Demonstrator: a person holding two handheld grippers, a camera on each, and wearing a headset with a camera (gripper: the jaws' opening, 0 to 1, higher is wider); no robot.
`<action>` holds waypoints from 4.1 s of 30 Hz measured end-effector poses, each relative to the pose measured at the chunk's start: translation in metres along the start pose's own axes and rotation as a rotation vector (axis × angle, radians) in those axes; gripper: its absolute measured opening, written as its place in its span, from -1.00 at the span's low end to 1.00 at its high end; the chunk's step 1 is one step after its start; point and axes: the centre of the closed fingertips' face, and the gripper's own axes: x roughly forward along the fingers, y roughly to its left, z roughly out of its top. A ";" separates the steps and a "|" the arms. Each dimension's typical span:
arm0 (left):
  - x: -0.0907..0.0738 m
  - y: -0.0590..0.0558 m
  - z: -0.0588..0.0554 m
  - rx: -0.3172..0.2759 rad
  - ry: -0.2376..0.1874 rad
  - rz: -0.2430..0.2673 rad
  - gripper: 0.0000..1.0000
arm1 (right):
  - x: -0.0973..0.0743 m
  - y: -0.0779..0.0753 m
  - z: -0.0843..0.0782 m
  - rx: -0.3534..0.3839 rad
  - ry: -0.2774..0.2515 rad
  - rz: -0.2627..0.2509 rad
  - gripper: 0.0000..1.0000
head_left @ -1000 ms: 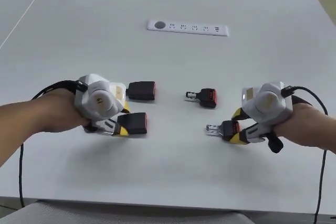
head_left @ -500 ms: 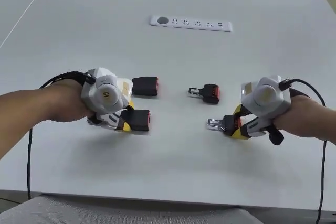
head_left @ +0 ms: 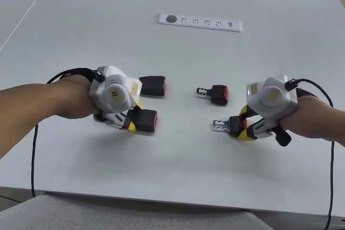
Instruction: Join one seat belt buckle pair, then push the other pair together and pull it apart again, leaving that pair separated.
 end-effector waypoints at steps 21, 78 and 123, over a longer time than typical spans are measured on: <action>0.009 0.008 -0.010 -0.017 0.016 0.002 -0.36 | 0.027 0.018 0.078 -0.023 -0.112 0.007 -0.32; 0.017 0.011 -0.014 -0.050 0.020 0.014 -0.37 | 0.051 0.018 0.152 -0.007 -0.185 -0.030 -0.36; 0.014 0.013 -0.018 -0.083 0.023 0.021 -0.39 | 0.056 0.018 0.165 -0.045 -0.194 -0.021 -0.36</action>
